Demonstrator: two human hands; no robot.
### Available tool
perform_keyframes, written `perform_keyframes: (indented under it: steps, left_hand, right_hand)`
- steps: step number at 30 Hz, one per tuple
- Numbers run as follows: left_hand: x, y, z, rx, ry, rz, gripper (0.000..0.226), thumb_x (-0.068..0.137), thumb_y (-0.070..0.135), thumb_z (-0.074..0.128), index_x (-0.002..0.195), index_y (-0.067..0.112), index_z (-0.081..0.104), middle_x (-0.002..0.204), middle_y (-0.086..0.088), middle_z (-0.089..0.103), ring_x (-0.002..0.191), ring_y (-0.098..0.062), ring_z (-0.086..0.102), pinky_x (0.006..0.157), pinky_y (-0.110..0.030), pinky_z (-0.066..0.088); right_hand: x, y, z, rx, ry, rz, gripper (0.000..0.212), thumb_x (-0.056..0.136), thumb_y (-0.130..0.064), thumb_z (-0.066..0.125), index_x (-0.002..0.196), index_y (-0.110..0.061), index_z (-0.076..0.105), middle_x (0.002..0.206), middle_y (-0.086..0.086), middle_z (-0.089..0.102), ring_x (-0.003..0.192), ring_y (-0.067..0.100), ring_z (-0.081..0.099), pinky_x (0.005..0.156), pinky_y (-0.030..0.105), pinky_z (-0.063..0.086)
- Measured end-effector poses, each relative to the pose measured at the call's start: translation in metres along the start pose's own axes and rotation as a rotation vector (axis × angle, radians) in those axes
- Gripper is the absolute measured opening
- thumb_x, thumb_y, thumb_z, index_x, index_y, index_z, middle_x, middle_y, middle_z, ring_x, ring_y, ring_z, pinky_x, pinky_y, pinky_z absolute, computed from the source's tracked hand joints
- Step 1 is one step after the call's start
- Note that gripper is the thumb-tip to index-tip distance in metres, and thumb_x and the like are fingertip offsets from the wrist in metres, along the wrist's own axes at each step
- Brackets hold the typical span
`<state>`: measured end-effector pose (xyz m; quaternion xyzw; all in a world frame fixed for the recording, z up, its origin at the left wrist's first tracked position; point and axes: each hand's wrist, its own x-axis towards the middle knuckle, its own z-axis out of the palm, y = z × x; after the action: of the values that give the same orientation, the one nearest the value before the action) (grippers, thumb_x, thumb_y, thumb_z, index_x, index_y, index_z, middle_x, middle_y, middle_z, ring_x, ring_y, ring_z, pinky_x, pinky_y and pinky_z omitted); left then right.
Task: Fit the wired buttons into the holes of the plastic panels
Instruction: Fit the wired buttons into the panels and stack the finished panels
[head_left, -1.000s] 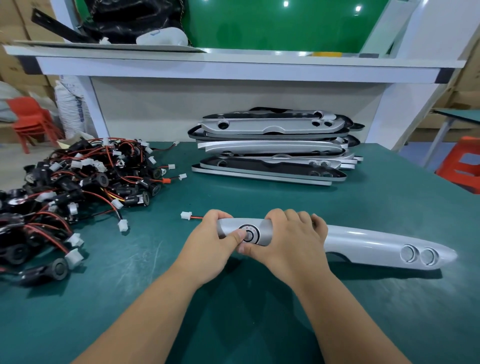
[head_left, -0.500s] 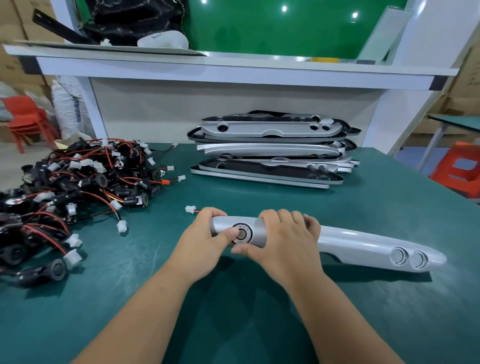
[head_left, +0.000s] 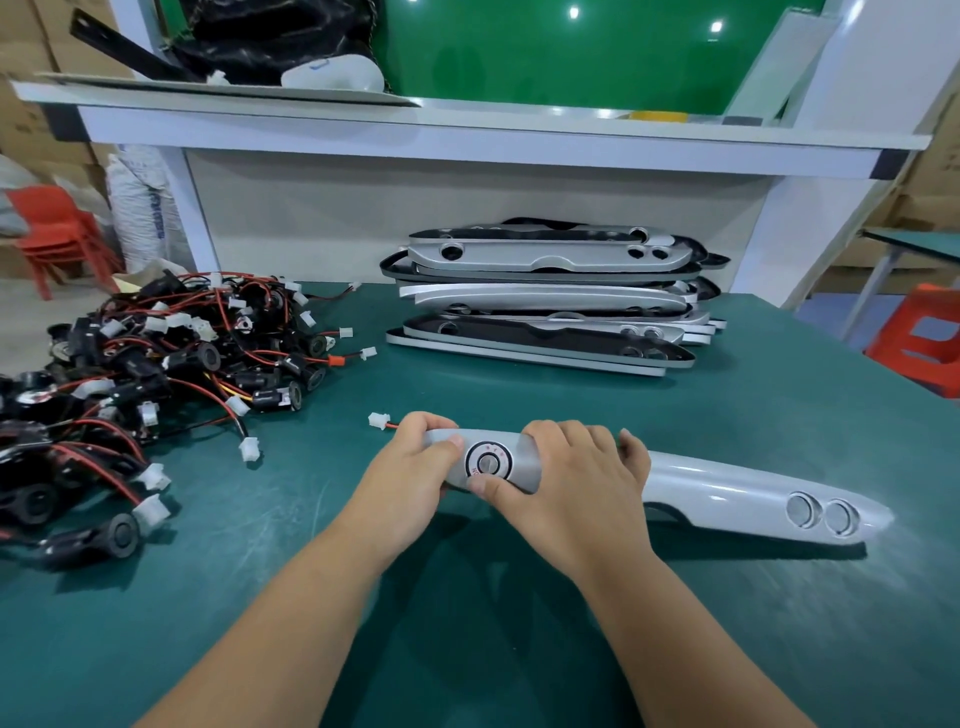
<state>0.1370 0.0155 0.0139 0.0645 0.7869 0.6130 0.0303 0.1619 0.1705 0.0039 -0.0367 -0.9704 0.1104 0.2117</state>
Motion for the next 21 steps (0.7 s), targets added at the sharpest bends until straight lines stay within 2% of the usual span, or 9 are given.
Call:
perform_keyframes:
  steps: [3, 6, 8, 10, 12, 14, 18, 21]
  left_hand:
    - [-0.002, 0.004, 0.002, 0.035, 0.015, 0.018, 0.027, 0.080, 0.044, 0.047, 0.097, 0.024, 0.053, 0.093, 0.000, 0.066, 0.087, -0.020, 0.058, 0.087, -0.043, 0.046]
    - [-0.003, 0.004, 0.002, 0.063, 0.018, 0.015, 0.033, 0.072, 0.047, 0.043, 0.096, 0.026, 0.052, 0.094, 0.002, 0.065, 0.092, -0.022, 0.059, 0.088, -0.043, 0.046]
    - [-0.002, 0.004, 0.001, 0.064, 0.010, 0.021, 0.034, 0.073, 0.048, 0.044, 0.097, 0.026, 0.052, 0.094, 0.002, 0.065, 0.088, -0.020, 0.058, 0.087, -0.042, 0.046]
    - [-0.001, 0.001, 0.001, 0.042, 0.002, 0.033, 0.024, 0.083, 0.044, 0.051, 0.098, 0.026, 0.053, 0.094, 0.002, 0.065, 0.086, -0.017, 0.057, 0.088, -0.042, 0.046]
    - [0.002, -0.003, 0.000, 0.030, -0.005, 0.030, 0.009, 0.092, 0.031, 0.056, 0.099, 0.027, 0.053, 0.094, 0.002, 0.065, 0.088, -0.017, 0.058, 0.089, -0.041, 0.046]
    - [0.005, -0.007, -0.002, 0.044, -0.016, 0.027, 0.013, 0.089, 0.026, 0.061, 0.100, 0.028, 0.053, 0.091, 0.004, 0.066, 0.087, -0.017, 0.059, 0.084, -0.036, 0.048]
    - [0.008, -0.012, -0.004, 0.142, -0.029, 0.050, 0.029, 0.082, 0.026, 0.072, 0.098, 0.035, 0.050, 0.086, 0.009, 0.064, 0.071, -0.003, 0.055, 0.056, -0.010, 0.040]
    - [0.011, -0.015, -0.007, 0.175, -0.008, 0.058, 0.029, 0.082, 0.024, 0.072, 0.096, 0.035, 0.049, 0.084, 0.006, 0.064, 0.062, -0.001, 0.053, 0.052, -0.009, 0.039]
  right_hand:
    - [0.001, -0.001, -0.001, 0.010, 0.008, 0.026, 0.070, 0.064, -0.085, 0.028, 0.106, -0.034, 0.051, 0.096, -0.018, 0.048, 0.105, 0.012, 0.042, 0.107, 0.041, 0.008]
    - [0.002, -0.003, -0.001, 0.021, 0.002, 0.045, 0.067, 0.064, -0.085, 0.029, 0.101, -0.033, 0.050, 0.091, -0.017, 0.043, 0.102, 0.013, 0.041, 0.107, 0.042, 0.008]
    - [0.002, -0.003, -0.001, 0.028, -0.003, 0.051, 0.068, 0.063, -0.085, 0.029, 0.101, -0.032, 0.050, 0.091, -0.016, 0.043, 0.102, 0.013, 0.040, 0.107, 0.043, 0.008]
    - [0.002, -0.002, 0.000, 0.012, -0.001, 0.045, 0.070, 0.063, -0.086, 0.028, 0.104, -0.032, 0.050, 0.093, -0.016, 0.043, 0.103, 0.014, 0.040, 0.107, 0.042, 0.007]
    - [0.002, -0.001, 0.001, -0.004, -0.016, 0.021, 0.075, 0.063, -0.088, 0.027, 0.108, -0.032, 0.050, 0.098, -0.015, 0.046, 0.106, 0.015, 0.040, 0.108, 0.042, 0.007]
    - [0.001, 0.004, 0.001, -0.008, -0.043, -0.018, 0.083, 0.060, -0.091, 0.026, 0.116, -0.034, 0.049, 0.108, -0.014, 0.051, 0.110, 0.015, 0.041, 0.107, 0.041, 0.008]
    - [0.001, 0.015, 0.000, -0.029, -0.077, -0.108, 0.098, 0.054, -0.093, 0.031, 0.134, -0.037, 0.036, 0.128, -0.017, 0.046, 0.123, 0.010, 0.036, 0.107, 0.038, 0.007]
    - [0.000, 0.030, -0.003, -0.014, -0.117, -0.099, 0.100, 0.053, -0.092, 0.036, 0.140, -0.044, 0.024, 0.138, -0.019, 0.037, 0.131, 0.009, 0.026, 0.111, 0.044, 0.002]
